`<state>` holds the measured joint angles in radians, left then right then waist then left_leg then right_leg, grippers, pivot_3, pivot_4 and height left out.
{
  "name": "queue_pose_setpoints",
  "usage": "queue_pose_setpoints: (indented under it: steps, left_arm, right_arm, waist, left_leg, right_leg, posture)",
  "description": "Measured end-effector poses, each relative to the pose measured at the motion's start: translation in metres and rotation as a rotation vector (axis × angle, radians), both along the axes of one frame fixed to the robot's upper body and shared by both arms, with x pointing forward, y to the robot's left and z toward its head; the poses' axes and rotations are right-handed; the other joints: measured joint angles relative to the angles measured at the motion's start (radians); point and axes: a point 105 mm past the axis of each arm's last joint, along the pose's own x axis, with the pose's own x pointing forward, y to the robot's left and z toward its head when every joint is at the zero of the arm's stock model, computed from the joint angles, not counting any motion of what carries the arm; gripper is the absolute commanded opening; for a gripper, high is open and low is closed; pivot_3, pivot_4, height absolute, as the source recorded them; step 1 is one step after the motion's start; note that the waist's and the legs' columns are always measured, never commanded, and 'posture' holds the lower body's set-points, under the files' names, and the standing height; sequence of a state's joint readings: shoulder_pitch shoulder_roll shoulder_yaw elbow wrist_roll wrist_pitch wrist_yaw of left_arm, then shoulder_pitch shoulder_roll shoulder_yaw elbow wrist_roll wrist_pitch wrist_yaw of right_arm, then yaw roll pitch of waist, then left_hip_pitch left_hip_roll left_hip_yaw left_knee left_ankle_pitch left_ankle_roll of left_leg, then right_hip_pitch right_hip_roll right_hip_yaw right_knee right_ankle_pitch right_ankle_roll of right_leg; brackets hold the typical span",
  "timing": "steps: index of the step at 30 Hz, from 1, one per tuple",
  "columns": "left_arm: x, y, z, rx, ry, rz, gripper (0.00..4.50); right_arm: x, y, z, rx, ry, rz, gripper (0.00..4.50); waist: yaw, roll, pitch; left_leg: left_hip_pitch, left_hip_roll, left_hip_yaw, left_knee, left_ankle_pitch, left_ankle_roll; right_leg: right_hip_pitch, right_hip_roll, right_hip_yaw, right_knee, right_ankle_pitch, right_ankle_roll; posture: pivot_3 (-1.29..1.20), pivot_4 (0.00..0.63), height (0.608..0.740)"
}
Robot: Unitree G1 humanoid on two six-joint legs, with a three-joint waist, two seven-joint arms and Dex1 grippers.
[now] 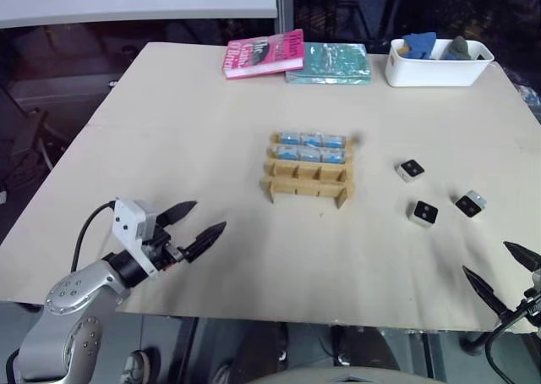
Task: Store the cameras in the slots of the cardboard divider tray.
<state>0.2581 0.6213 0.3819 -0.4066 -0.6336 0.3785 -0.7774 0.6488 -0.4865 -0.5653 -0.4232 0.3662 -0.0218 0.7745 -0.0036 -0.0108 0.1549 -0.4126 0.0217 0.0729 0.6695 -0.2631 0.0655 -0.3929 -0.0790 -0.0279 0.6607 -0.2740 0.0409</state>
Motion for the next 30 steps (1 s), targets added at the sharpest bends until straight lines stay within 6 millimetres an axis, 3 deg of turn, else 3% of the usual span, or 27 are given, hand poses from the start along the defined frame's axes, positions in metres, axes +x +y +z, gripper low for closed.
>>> queue_pose_setpoints:
  steps: [2,8,13,17,21,25,30]
  left_arm:
    - [0.001,0.000,0.001,-0.008,-0.001,0.000,4.46]
    - [0.015,-0.006,0.031,-0.093,-0.095,-0.018,4.46]
    - [0.018,-0.016,0.049,-0.142,-0.158,-0.093,4.46]
    - [-0.005,-0.046,0.073,-0.090,-0.211,-0.393,4.46]
    - [-0.022,-0.066,0.077,-0.077,-0.199,-0.592,4.46]
    - [-0.027,-0.075,0.079,-0.090,-0.200,-0.661,4.46]
    - [-0.030,-0.080,0.080,-0.084,-0.206,-0.684,4.46]
  right_arm:
    - [0.000,0.000,0.000,0.000,-0.001,-0.002,4.50]
    - [0.016,-0.005,0.009,0.004,-0.055,-0.037,4.50]
    - [0.033,-0.018,0.014,-0.088,0.001,-0.089,4.50]
    - [0.051,-0.023,0.028,-0.106,0.067,-0.064,4.50]
    - [0.069,-0.036,0.038,-0.097,0.117,-0.071,4.50]
    - [0.087,-0.048,0.042,-0.069,0.154,-0.092,4.50]
    - [0.102,-0.044,0.032,-0.077,0.233,-0.067,4.50]
  waist:
    - [0.000,0.000,0.000]
    - [0.004,0.002,-0.002]
    - [0.008,0.002,-0.002]
    - [0.010,0.002,-0.002]
    - [0.015,0.003,-0.002]
    - [0.016,0.002,-0.002]
    - [0.016,0.002,-0.002]
  left_leg:
    - [0.000,0.000,0.000,0.000,0.000,0.000]
    - [0.000,0.000,0.000,0.000,0.001,-0.002]
    - [-0.001,-0.001,0.000,0.001,0.002,-0.003]
    - [0.000,-0.001,0.001,0.001,0.003,-0.003]
    - [0.000,-0.001,0.001,0.001,0.003,-0.003]
    - [0.000,-0.001,0.002,0.001,0.003,-0.002]
    - [-0.001,-0.001,0.001,0.001,0.003,-0.002]
  right_leg:
    - [0.000,0.000,0.000,0.000,0.000,0.000]
    - [0.000,0.000,0.000,0.000,0.001,-0.001]
    - [0.000,0.001,-0.001,0.001,0.001,-0.001]
    - [0.000,0.002,0.000,0.001,0.001,-0.001]
    - [0.000,0.005,0.001,0.000,0.001,0.000]
    - [0.000,0.010,0.001,0.001,0.002,0.003]
    - [0.000,0.010,0.001,0.001,0.003,0.003]
  posture:
    - [0.00,0.150,0.740]
    - [0.00,0.150,0.740]
    - [0.00,0.150,0.740]
    - [0.00,0.150,0.740]
    - [0.00,0.150,0.740]
    - [0.00,0.150,0.740]
    - [0.00,0.150,0.740]
